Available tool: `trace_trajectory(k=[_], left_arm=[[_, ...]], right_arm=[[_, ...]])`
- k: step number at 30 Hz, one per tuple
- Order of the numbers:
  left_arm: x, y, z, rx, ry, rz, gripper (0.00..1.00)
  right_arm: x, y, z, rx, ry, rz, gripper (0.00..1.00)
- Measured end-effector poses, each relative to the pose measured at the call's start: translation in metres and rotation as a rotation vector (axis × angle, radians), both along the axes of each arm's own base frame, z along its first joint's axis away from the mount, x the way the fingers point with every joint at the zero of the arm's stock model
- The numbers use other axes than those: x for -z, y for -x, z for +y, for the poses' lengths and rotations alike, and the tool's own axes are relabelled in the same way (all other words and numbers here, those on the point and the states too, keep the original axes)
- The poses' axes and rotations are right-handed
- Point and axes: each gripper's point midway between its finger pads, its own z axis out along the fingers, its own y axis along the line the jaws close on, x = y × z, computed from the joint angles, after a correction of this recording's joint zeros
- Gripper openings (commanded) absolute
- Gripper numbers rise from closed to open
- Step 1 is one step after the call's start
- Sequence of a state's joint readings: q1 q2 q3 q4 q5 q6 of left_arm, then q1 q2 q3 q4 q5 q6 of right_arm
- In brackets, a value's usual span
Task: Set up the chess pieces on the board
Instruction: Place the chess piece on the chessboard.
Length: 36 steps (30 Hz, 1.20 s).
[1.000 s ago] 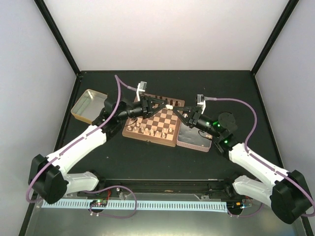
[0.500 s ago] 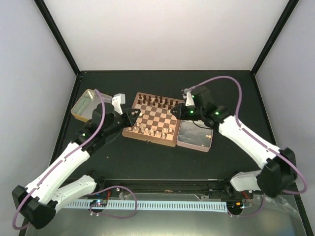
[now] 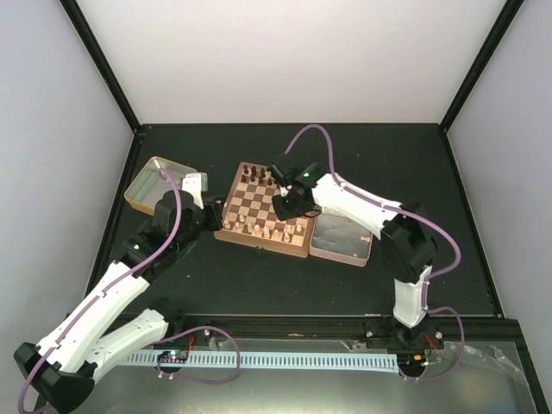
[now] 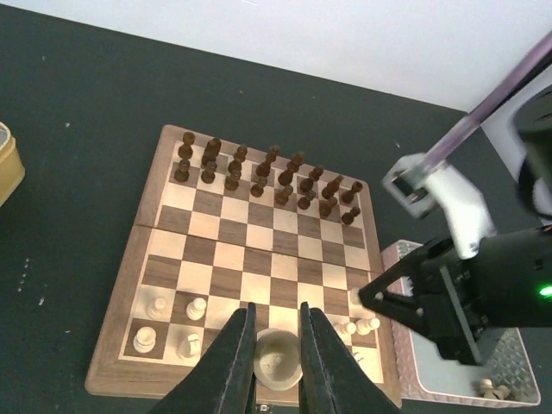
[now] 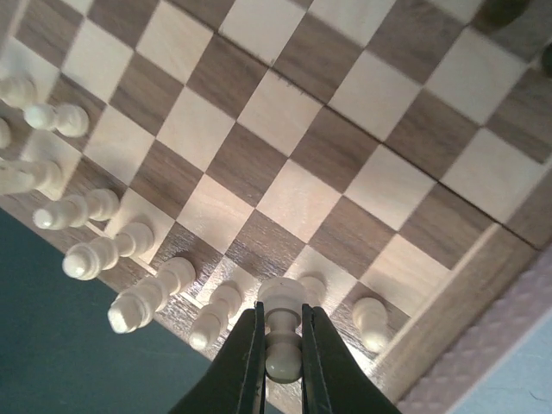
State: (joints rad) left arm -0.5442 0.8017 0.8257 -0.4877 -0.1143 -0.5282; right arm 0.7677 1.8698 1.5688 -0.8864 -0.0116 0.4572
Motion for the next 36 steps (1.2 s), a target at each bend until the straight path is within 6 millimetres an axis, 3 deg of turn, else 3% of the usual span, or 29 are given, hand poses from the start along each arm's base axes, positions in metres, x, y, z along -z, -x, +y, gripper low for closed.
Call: trace_trajectory(k=[6,14,31,36], left_arm=[[0.002,0.001,0.003,-0.003,-0.025,-0.001,0.02],[0.004,0.001,0.003,0.0,-0.032,0.007,0.02],[0.01,0.0,-0.001,0.017,-0.034,0.028,0.02],[0.01,0.0,-0.001,0.018,-0.034,0.029,0.02]], right_arm=[[0.032,0.004,0.012,-0.04,0.101,0.055,0.05],[0.052,0.0,0.016,-0.056,0.143,0.086,0.07],[0.066,0.003,0.02,-0.091,0.161,0.119,0.09],[0.068,0.002,0.021,-0.096,0.158,0.124,0.15]])
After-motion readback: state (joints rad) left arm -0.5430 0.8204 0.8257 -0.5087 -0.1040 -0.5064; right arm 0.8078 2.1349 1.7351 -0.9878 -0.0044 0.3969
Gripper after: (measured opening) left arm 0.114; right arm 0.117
